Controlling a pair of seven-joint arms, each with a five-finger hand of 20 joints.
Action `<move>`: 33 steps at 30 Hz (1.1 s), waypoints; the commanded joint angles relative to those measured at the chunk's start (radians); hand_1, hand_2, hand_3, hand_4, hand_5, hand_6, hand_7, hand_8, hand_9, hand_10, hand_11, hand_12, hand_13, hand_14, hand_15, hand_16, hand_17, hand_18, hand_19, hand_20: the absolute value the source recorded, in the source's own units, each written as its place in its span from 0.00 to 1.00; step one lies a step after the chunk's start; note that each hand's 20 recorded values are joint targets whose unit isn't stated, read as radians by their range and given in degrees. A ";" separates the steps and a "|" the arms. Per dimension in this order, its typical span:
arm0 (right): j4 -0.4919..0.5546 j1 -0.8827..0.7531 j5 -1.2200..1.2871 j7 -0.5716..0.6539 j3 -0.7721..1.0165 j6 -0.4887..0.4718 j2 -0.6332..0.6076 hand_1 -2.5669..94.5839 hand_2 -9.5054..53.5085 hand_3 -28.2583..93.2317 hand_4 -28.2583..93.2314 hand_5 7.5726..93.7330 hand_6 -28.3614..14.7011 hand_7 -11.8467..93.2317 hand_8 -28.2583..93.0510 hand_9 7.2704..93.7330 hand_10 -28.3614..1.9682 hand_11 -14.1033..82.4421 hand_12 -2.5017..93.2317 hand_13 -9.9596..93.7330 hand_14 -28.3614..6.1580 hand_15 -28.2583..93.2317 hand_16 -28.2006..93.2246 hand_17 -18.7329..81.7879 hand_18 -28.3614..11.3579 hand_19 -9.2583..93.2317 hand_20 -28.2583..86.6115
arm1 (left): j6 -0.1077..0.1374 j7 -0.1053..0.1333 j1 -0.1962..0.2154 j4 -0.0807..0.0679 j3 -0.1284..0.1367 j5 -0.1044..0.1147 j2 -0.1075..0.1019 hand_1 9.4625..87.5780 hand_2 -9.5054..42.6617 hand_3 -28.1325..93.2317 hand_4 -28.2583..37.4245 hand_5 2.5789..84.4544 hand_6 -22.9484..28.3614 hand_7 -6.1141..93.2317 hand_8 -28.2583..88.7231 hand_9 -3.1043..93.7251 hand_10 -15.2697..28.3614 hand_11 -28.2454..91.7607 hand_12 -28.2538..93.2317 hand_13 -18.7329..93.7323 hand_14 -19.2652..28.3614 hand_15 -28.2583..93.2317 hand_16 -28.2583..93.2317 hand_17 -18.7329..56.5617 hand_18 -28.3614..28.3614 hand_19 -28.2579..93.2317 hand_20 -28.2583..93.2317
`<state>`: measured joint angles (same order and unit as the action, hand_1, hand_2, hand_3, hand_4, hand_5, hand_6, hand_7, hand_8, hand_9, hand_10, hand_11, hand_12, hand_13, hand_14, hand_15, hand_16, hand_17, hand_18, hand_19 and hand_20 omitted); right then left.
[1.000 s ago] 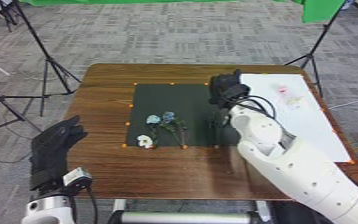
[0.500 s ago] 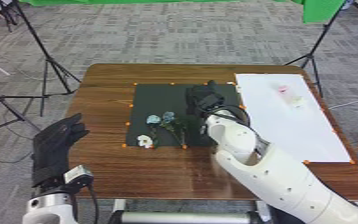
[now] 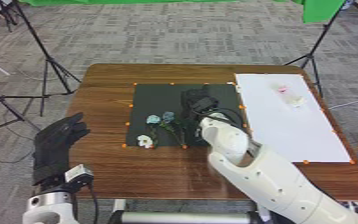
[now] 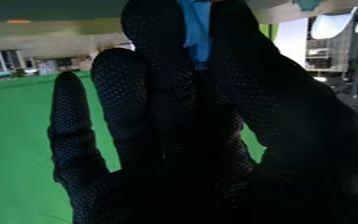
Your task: Arrange flowers
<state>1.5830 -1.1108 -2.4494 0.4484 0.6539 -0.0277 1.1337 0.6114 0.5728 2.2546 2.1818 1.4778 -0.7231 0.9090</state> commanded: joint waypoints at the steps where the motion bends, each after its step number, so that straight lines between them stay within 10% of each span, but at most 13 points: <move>1: -0.006 -0.032 -0.024 -0.010 0.034 -0.046 0.046 0.55 0.00 0.87 0.00 0.85 0.69 0.36 0.25 0.89 0.77 0.42 0.47 0.63 0.53 0.81 0.56 0.24 0.09 0.74 0.48 | -0.010 0.002 -0.003 -0.003 -0.004 0.003 0.000 0.25 0.28 0.91 0.20 0.62 0.78 0.26 0.16 0.47 0.92 0.66 0.34 0.46 1.00 0.93 0.04 0.19 0.93 0.68 0.61; 33: 0.055 -0.086 -0.081 -0.058 0.134 -0.174 0.092 0.31 0.05 0.95 0.01 0.67 0.58 0.35 0.10 0.62 0.37 0.68 0.28 0.49 0.17 0.91 0.44 0.16 0.00 0.70 0.50 | 0.002 -0.002 0.002 0.000 -0.006 0.006 -0.008 0.25 0.28 0.92 0.21 0.62 0.78 0.26 0.16 0.47 0.92 0.66 0.34 0.46 1.00 0.93 0.04 0.19 0.92 0.68 0.61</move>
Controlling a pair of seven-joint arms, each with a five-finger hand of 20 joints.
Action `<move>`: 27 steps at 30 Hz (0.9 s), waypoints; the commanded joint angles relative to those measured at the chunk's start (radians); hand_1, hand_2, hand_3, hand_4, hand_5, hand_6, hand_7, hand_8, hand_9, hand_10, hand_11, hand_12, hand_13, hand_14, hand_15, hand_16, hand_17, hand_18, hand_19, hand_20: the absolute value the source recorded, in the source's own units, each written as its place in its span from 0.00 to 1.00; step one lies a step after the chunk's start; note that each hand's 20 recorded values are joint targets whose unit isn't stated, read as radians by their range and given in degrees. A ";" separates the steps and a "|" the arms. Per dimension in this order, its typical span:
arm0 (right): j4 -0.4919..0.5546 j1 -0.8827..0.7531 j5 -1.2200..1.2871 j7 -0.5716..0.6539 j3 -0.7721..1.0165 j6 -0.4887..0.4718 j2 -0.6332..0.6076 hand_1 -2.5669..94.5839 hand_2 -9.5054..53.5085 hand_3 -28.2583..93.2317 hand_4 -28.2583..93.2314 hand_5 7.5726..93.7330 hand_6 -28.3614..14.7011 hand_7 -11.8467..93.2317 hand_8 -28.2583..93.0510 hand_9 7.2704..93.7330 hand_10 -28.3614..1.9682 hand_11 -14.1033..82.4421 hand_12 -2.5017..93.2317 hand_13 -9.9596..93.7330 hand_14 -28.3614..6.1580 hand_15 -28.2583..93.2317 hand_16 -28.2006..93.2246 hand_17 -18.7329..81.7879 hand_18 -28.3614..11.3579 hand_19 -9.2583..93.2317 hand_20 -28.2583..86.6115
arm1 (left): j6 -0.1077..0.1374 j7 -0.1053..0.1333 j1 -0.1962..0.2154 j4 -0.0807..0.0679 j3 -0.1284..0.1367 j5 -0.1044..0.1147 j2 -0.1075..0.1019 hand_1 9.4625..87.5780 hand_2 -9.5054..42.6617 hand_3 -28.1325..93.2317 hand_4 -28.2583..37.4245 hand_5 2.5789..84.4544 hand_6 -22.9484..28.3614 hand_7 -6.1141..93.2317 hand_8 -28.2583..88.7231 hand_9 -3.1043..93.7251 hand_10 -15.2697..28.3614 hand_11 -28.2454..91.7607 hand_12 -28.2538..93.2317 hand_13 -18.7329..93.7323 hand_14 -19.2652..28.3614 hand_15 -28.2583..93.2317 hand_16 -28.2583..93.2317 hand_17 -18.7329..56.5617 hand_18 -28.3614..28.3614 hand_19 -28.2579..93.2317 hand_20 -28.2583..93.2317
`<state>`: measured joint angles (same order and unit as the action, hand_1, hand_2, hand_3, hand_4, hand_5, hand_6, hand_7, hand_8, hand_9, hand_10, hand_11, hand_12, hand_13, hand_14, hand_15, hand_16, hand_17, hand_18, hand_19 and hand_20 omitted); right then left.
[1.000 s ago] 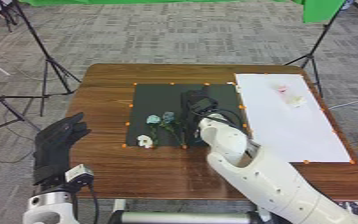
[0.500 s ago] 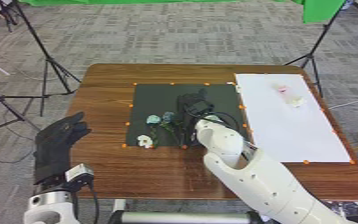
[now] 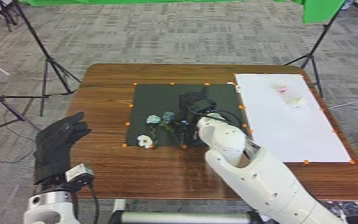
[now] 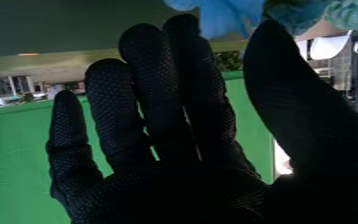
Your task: Arrange flowers
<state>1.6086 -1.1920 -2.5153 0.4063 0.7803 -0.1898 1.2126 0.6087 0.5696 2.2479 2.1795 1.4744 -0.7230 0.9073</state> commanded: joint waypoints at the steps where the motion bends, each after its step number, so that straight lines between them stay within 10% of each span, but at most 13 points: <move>1: 0.029 -0.007 -0.021 -0.022 0.015 -0.012 0.019 0.30 0.06 0.95 0.01 0.67 0.58 0.35 0.11 0.61 0.36 0.69 0.28 0.49 0.16 0.91 0.44 0.16 0.00 0.70 0.50 | 0.008 0.005 0.011 0.003 -0.003 0.011 -0.009 0.25 0.28 0.92 0.21 0.62 0.78 0.26 0.16 0.47 0.92 0.66 0.34 0.46 1.00 0.93 0.04 0.19 0.92 0.68 0.61; 12: 0.145 0.034 0.052 -0.023 0.024 -0.006 -0.147 0.27 0.10 0.94 0.02 0.65 0.56 0.34 0.11 0.59 0.31 0.68 0.27 0.46 0.12 0.91 0.43 0.15 0.00 0.69 0.51 | 0.044 0.045 0.057 0.020 0.007 0.043 -0.017 0.25 0.28 0.92 0.21 0.62 0.78 0.26 0.16 0.47 0.92 0.66 0.34 0.46 1.00 0.93 0.04 0.19 0.92 0.68 0.61; 27: 0.087 0.039 0.189 0.100 0.201 -0.020 -0.418 0.27 0.11 0.95 0.02 0.54 0.52 0.31 0.12 0.53 0.24 0.49 0.22 0.40 0.07 0.86 0.38 0.15 0.00 0.69 0.51 | 0.053 0.038 0.084 0.034 0.015 0.021 0.013 0.25 0.28 0.91 0.20 0.62 0.78 0.26 0.16 0.47 0.92 0.66 0.34 0.46 1.00 0.93 0.04 0.19 0.92 0.68 0.61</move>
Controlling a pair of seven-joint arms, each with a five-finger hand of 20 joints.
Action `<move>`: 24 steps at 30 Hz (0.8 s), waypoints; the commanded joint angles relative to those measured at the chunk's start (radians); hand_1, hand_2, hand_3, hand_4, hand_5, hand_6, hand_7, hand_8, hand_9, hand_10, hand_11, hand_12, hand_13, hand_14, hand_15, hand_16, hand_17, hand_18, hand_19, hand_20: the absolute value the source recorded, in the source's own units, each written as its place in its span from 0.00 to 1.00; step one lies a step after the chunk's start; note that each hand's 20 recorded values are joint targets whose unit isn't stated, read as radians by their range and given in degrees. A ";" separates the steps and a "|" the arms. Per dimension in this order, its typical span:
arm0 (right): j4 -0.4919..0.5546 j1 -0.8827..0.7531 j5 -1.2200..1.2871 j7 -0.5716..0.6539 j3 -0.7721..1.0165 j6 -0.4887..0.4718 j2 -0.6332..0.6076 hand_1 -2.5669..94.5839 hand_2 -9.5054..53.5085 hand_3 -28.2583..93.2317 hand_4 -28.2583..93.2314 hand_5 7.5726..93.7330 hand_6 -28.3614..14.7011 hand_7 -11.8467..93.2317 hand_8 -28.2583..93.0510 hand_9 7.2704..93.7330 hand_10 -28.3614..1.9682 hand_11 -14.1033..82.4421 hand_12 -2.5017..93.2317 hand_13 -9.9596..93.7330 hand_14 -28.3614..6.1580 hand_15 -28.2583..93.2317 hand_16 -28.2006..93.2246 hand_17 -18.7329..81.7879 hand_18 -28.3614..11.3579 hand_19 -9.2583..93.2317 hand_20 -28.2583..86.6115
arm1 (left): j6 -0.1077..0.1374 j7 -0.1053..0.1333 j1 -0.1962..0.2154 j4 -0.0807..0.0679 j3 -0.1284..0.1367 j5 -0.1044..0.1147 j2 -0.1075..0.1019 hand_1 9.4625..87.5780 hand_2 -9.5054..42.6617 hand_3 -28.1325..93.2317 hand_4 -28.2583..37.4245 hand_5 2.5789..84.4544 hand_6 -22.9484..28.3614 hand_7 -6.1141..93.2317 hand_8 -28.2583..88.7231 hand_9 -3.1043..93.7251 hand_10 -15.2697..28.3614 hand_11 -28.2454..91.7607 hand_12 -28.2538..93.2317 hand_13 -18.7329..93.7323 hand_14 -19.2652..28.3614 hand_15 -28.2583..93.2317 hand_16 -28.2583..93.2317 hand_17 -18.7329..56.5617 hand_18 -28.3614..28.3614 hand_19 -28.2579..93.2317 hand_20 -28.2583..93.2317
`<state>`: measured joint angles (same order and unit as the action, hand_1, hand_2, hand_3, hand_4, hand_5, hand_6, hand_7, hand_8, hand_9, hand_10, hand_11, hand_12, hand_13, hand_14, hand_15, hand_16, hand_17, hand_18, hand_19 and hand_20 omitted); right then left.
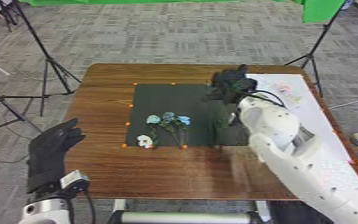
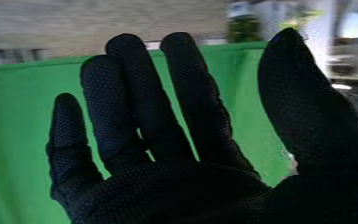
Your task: Arrange flowers
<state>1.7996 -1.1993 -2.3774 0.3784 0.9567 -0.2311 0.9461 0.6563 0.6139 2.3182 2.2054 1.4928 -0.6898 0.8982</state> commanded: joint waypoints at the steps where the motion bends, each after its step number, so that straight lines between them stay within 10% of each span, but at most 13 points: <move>1: -0.118 0.047 0.041 0.138 0.028 0.021 -0.160 0.27 0.11 0.95 0.02 0.54 0.52 0.31 0.12 0.52 0.24 0.49 0.22 0.40 0.07 0.86 0.38 0.15 0.00 0.69 0.51 | 0.000 -0.011 0.007 0.006 -0.006 -0.015 0.022 0.25 0.28 0.91 0.20 0.62 0.78 0.26 0.16 0.47 0.92 0.66 0.34 0.46 1.00 0.93 0.04 0.19 0.92 0.68 0.61; 24: -0.253 -0.012 0.063 0.235 0.118 -0.080 -0.196 0.28 0.08 0.96 0.01 0.46 0.49 0.30 0.13 0.46 0.19 0.45 0.22 0.36 0.05 0.86 0.37 0.14 0.00 0.70 0.50 | 0.000 0.011 0.000 0.003 -0.016 -0.004 0.019 0.25 0.28 0.91 0.20 0.62 0.78 0.26 0.16 0.47 0.92 0.66 0.34 0.46 1.00 0.93 0.04 0.19 0.92 0.68 0.61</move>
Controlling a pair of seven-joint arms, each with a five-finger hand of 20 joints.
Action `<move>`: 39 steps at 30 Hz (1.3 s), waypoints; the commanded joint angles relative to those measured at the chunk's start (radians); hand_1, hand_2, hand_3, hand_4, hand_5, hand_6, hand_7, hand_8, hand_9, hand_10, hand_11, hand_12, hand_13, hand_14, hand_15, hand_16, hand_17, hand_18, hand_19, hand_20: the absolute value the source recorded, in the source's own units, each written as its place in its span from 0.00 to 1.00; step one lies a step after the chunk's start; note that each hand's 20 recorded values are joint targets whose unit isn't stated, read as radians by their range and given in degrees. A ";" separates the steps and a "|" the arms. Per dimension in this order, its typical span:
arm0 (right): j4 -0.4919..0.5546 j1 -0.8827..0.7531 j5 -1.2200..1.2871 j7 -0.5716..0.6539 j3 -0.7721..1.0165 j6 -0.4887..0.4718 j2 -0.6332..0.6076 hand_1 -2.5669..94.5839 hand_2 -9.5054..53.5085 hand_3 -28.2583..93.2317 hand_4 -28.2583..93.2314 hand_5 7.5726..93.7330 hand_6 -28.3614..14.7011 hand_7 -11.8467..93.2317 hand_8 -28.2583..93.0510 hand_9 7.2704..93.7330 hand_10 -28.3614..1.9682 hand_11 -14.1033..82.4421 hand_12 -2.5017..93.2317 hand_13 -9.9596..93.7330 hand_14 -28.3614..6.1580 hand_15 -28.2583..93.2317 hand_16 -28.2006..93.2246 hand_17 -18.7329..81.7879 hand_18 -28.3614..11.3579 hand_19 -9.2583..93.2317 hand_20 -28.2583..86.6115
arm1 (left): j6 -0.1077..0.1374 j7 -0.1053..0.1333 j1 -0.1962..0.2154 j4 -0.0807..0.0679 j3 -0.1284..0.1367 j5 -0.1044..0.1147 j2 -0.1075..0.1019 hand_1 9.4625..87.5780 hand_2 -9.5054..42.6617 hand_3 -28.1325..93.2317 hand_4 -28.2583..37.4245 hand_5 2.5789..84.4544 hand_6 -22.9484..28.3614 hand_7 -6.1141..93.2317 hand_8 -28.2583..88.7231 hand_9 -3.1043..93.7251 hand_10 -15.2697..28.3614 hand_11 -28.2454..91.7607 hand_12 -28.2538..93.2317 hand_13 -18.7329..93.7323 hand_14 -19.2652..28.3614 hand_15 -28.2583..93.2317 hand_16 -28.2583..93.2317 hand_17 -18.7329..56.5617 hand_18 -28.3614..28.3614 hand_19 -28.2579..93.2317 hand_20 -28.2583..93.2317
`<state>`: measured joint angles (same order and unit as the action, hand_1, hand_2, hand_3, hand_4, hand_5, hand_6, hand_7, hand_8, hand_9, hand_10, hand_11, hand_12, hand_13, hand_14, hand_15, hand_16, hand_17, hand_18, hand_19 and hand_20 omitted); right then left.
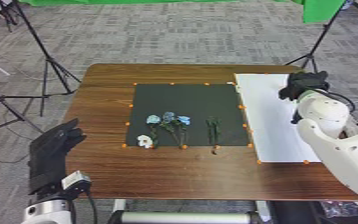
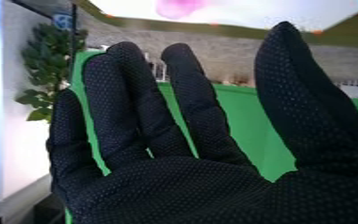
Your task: Arrange flowers
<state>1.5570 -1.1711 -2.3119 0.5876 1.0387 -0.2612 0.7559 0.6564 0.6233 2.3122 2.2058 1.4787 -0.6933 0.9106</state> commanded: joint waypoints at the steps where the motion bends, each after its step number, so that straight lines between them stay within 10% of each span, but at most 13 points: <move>1: -0.013 -0.043 -0.006 0.025 0.040 -0.057 -0.003 0.28 0.08 0.96 0.01 0.46 0.49 0.30 0.13 0.46 0.19 0.45 0.22 0.36 0.05 0.86 0.38 0.14 0.00 0.70 0.50 | 0.000 0.004 0.004 0.002 -0.003 0.003 0.003 0.25 0.28 0.91 0.20 0.62 0.78 0.26 0.16 0.47 0.92 0.66 0.34 0.46 1.00 0.93 0.04 0.19 0.92 0.68 0.61; 24: -0.062 -0.035 0.018 0.029 0.035 -0.092 0.015 0.32 0.04 0.96 0.01 0.47 0.49 0.29 0.13 0.51 0.24 0.47 0.23 0.39 0.05 0.87 0.38 0.14 0.00 0.69 0.50 | -0.003 0.015 -0.014 -0.001 -0.013 0.012 -0.005 0.25 0.28 0.91 0.21 0.62 0.78 0.26 0.16 0.47 0.92 0.66 0.34 0.46 1.00 0.93 0.04 0.19 0.92 0.68 0.61; 32: -0.075 -0.027 -0.010 0.035 0.000 -0.063 0.015 0.41 0.00 0.97 0.00 0.57 0.47 0.29 0.13 0.59 0.35 0.61 0.25 0.47 0.21 0.88 0.40 0.17 0.02 0.70 0.49 | 0.006 0.033 -0.014 0.003 -0.019 0.028 -0.021 0.25 0.28 0.91 0.21 0.62 0.78 0.26 0.16 0.47 0.92 0.66 0.34 0.46 1.00 0.93 0.04 0.20 0.92 0.68 0.61; 39: -0.097 -0.007 -0.049 0.055 -0.066 0.030 0.001 0.55 0.00 0.88 0.00 0.69 0.54 0.33 0.19 0.74 0.63 0.46 0.42 0.57 0.45 0.84 0.50 0.22 0.06 0.73 0.48 | -0.006 0.015 -0.015 0.001 -0.013 0.007 -0.003 0.25 0.28 0.91 0.21 0.62 0.78 0.26 0.16 0.47 0.92 0.66 0.34 0.46 1.00 0.93 0.04 0.20 0.92 0.68 0.61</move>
<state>1.4808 -1.1891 -2.3185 0.6209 1.0228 -0.3210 0.7691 0.6562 0.6470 2.2928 2.2050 1.4642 -0.6767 0.8948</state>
